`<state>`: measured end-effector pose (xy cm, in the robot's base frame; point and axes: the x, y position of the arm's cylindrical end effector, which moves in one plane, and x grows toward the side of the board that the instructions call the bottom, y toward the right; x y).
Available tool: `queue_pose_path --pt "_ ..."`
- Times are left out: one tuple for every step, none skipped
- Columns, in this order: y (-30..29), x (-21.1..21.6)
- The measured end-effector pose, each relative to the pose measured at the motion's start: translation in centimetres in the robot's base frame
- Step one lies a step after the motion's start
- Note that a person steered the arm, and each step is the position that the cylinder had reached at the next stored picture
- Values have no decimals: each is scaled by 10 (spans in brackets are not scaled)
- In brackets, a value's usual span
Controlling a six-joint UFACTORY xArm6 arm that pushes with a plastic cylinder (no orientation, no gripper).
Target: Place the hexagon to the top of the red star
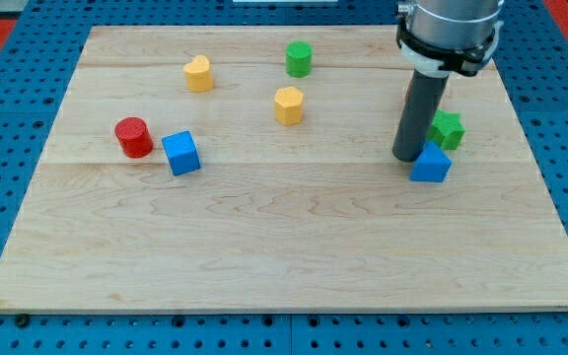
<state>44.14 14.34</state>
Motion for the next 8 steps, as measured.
queue_pose_path --pt "1 8" --pt "-48 27" --pt "-85 5" --pt "-131 -13" --pt "-144 -41" --pt "-179 -56" --pt "-150 -93" --pt "-122 -108"
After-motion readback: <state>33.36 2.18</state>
